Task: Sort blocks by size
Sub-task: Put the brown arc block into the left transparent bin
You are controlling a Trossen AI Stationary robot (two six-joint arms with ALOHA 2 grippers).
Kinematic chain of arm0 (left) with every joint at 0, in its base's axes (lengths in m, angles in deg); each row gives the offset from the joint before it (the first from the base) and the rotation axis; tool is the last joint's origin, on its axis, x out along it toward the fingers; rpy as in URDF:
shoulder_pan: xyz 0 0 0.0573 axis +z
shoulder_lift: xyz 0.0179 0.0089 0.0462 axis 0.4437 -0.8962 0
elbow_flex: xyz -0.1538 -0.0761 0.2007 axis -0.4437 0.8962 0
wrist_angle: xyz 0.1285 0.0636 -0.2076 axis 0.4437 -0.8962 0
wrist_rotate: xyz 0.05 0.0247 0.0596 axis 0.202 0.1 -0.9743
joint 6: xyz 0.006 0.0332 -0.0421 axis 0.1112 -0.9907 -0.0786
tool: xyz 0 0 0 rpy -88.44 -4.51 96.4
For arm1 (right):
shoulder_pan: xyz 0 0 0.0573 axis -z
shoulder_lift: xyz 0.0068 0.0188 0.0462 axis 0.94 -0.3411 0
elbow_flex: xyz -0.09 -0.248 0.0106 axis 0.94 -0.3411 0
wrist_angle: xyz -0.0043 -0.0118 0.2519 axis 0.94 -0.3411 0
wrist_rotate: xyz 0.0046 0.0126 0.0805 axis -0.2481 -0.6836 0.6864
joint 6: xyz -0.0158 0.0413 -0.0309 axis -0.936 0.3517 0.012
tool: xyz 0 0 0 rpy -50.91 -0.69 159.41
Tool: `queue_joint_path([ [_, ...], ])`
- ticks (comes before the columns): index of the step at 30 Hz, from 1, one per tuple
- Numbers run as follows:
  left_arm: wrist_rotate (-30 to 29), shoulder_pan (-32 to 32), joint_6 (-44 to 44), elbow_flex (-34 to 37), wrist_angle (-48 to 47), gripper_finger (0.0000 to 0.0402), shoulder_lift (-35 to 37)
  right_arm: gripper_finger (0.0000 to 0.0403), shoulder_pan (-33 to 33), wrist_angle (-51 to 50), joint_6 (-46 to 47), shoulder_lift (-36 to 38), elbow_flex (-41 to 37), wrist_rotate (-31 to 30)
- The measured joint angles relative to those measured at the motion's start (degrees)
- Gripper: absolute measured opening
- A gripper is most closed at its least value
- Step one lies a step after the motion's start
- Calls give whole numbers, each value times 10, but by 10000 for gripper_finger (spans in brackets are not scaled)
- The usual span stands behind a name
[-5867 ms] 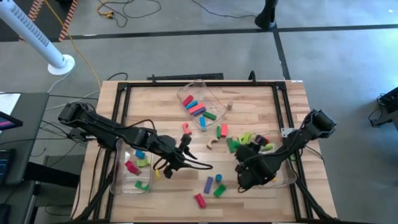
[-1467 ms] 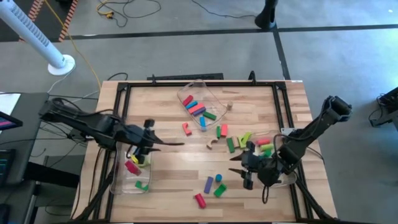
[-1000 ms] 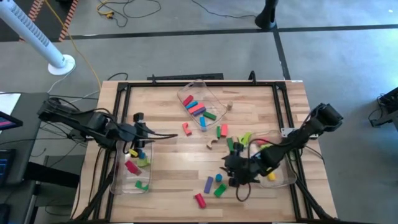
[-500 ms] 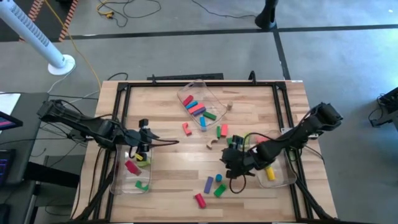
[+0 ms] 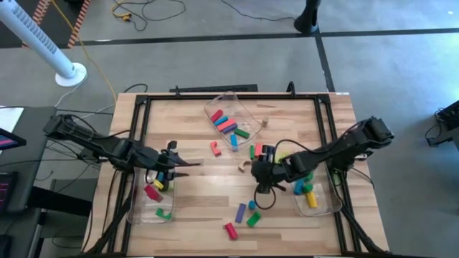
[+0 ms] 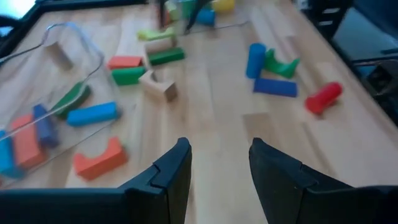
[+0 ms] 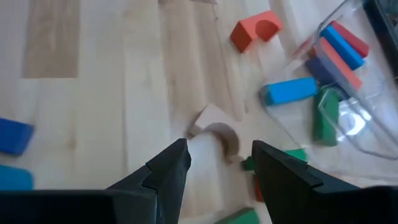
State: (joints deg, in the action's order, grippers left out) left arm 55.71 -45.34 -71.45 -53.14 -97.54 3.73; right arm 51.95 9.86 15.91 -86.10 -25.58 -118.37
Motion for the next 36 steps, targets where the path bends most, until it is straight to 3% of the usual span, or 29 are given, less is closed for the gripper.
queue_joint_path([
  [10,2,-45,6,0,45,151,-28,210,78,27,-89,0,-3,62],
  [23,1,-62,2,0,144,151,-189,210,190,150,-165,0,-79,166],
  [28,1,-61,-16,0,191,151,-233,210,195,166,-179,-17,-85,190],
  [36,1,-61,-36,0,244,151,-266,210,189,198,-203,-106,-75,190],
])
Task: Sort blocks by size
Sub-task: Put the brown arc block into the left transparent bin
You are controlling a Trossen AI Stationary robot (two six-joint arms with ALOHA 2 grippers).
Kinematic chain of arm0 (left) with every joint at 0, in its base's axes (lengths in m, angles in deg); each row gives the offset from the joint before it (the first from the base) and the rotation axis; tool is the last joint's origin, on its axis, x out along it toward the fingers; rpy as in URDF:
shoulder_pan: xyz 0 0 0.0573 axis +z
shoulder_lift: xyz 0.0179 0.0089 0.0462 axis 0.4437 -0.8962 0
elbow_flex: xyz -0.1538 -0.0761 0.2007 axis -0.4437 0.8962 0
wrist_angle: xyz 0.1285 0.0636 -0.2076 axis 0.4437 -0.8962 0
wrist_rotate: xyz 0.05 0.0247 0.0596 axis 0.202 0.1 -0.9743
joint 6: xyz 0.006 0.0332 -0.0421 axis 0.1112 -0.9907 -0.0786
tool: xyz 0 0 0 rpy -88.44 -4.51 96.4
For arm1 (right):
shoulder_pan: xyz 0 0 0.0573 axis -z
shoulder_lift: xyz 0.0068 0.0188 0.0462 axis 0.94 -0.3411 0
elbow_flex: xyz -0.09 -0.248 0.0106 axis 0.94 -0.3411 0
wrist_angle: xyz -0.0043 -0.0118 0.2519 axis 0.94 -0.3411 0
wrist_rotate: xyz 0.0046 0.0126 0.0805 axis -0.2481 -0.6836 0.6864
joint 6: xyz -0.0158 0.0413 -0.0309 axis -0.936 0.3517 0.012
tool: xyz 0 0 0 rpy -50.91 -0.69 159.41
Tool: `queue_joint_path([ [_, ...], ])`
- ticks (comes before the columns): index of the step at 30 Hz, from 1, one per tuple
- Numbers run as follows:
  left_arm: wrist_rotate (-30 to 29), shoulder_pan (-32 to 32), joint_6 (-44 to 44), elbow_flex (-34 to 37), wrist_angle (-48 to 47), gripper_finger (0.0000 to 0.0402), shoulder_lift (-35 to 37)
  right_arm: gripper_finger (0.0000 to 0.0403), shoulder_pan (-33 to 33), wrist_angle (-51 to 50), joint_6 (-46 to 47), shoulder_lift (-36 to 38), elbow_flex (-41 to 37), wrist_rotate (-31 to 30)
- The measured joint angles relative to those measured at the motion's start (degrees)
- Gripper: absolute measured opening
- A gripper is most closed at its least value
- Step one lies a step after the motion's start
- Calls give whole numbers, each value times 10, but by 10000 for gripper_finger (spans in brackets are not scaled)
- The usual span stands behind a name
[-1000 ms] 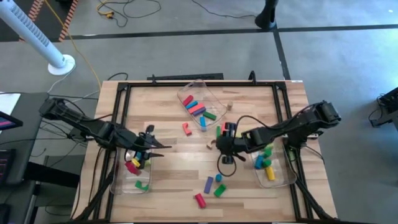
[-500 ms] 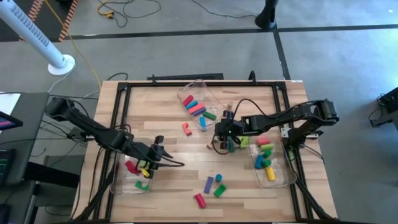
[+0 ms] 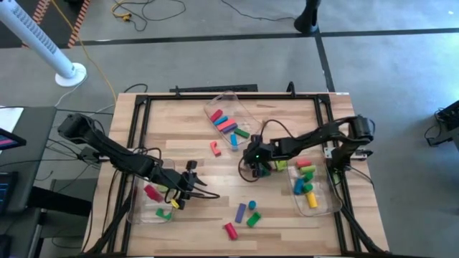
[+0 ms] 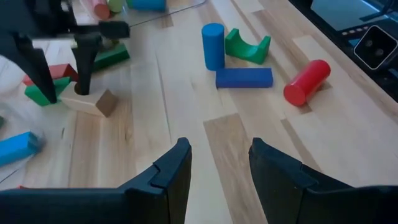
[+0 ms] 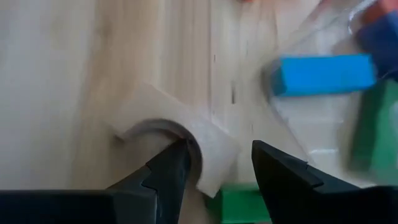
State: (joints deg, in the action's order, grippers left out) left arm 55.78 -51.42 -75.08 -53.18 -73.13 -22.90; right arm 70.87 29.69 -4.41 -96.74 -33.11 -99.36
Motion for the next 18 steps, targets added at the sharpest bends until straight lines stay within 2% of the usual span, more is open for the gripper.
queue_joint_path([
  [8,0,0,3,0,2,151,0,194,0,1,7,-38,20,1],
  [18,0,0,4,0,2,151,0,103,-15,-3,11,-33,20,0],
])
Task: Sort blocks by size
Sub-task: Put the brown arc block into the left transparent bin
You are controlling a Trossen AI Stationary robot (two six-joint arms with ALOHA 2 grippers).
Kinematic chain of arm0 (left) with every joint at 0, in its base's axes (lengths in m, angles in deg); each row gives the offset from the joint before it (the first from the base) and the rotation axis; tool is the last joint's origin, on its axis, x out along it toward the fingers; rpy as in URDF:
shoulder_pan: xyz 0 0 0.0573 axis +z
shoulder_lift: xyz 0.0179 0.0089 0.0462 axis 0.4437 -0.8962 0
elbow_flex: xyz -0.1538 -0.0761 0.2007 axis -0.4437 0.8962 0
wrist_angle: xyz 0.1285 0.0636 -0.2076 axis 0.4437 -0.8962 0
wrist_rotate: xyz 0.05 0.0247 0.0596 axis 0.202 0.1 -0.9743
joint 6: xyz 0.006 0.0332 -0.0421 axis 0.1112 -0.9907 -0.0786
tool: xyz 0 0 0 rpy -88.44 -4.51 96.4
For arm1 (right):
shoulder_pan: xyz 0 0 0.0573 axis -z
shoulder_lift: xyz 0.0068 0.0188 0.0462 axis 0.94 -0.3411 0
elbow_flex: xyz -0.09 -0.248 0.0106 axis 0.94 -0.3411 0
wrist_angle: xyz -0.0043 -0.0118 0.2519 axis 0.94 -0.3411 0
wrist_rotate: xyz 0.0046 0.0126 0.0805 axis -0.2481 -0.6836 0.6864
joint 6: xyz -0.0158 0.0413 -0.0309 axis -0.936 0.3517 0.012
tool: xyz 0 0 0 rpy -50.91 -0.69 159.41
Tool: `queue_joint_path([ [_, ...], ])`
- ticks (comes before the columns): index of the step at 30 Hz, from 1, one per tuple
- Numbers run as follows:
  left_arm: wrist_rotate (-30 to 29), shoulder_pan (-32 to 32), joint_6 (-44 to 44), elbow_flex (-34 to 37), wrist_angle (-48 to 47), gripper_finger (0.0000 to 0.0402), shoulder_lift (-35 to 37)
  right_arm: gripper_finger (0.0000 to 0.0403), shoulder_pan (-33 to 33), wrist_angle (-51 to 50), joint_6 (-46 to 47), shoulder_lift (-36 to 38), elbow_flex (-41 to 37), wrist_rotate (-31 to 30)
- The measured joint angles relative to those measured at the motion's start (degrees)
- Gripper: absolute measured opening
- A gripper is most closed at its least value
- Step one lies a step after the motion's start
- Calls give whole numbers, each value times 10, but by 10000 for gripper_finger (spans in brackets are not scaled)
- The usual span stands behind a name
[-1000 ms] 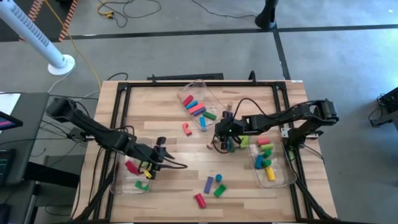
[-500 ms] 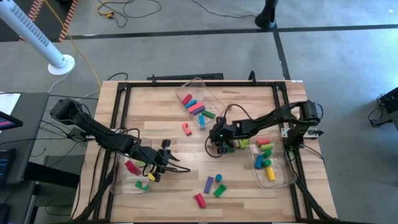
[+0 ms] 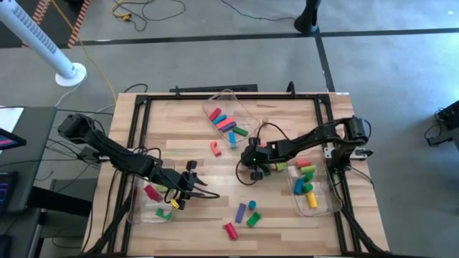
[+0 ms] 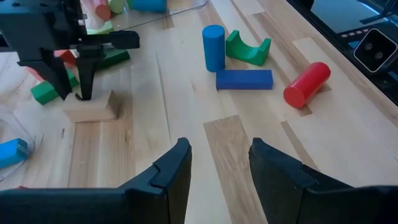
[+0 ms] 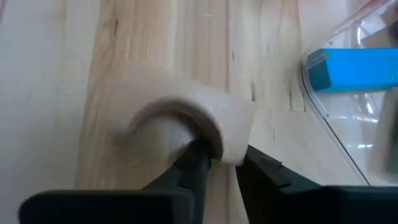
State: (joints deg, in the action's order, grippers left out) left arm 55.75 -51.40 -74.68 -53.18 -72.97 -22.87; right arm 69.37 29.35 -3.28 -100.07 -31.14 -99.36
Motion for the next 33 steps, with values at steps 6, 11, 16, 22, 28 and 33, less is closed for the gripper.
queue_joint_path([
  [6,0,0,0,0,0,151,0,73,-5,4,2,1,0,1],
  [11,-1,0,0,0,0,151,0,71,-6,3,13,1,0,1],
  [16,-6,0,0,0,-4,151,0,70,-14,2,20,1,0,0],
  [22,-6,0,0,0,-4,151,0,69,-30,1,32,1,0,0],
  [28,-6,0,-3,0,-5,151,0,68,-46,-37,44,1,20,0],
  [33,-6,0,-29,0,-5,151,0,68,-64,-91,52,-1,62,0],
])
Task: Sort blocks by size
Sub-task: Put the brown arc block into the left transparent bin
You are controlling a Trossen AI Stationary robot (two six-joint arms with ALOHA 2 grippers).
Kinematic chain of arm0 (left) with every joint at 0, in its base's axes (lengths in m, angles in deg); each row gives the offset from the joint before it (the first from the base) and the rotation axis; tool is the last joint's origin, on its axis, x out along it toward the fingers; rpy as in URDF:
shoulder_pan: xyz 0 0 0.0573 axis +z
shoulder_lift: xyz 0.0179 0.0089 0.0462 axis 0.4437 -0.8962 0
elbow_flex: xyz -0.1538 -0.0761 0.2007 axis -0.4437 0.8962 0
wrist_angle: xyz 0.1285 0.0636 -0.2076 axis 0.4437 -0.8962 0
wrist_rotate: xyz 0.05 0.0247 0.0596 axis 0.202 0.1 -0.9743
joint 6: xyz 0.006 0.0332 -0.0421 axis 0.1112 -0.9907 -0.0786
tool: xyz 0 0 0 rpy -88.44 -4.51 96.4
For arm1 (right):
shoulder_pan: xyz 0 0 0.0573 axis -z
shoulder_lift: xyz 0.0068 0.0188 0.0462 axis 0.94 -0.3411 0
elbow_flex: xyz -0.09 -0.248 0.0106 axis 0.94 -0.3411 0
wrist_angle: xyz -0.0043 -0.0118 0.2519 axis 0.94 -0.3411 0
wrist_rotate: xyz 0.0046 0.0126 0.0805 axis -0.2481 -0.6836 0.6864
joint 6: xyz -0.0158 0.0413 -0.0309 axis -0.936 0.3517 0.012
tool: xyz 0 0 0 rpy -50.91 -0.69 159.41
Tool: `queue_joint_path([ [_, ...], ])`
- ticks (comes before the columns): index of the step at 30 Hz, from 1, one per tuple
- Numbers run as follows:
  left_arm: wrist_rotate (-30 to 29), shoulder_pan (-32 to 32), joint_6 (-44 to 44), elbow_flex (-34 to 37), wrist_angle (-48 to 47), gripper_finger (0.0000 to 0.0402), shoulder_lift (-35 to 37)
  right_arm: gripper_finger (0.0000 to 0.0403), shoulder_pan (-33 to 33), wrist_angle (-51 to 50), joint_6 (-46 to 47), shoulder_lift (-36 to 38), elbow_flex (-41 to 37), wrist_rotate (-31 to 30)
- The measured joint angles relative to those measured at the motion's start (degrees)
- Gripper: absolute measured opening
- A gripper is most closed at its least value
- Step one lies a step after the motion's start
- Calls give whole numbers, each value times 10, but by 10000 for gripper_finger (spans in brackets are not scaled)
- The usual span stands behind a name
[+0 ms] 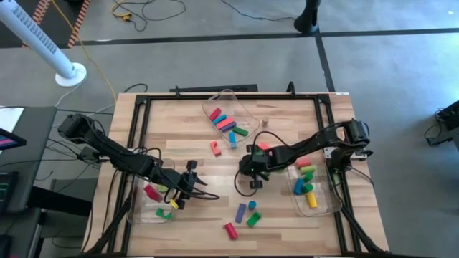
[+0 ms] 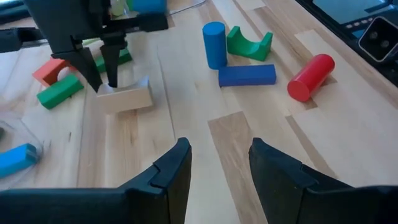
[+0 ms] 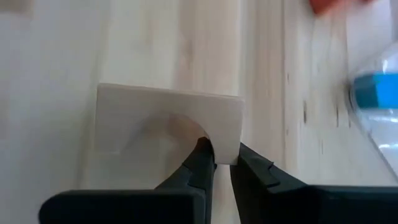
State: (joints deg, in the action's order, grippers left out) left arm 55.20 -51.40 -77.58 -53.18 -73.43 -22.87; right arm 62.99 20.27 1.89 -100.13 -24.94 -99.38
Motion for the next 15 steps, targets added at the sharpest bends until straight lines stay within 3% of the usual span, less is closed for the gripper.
queue_joint_path([
  [4,0,0,-43,0,4,151,0,68,-20,-22,4,0,38,0],
  [15,-2,0,-305,0,72,151,0,68,-73,-52,5,1,142,26],
])
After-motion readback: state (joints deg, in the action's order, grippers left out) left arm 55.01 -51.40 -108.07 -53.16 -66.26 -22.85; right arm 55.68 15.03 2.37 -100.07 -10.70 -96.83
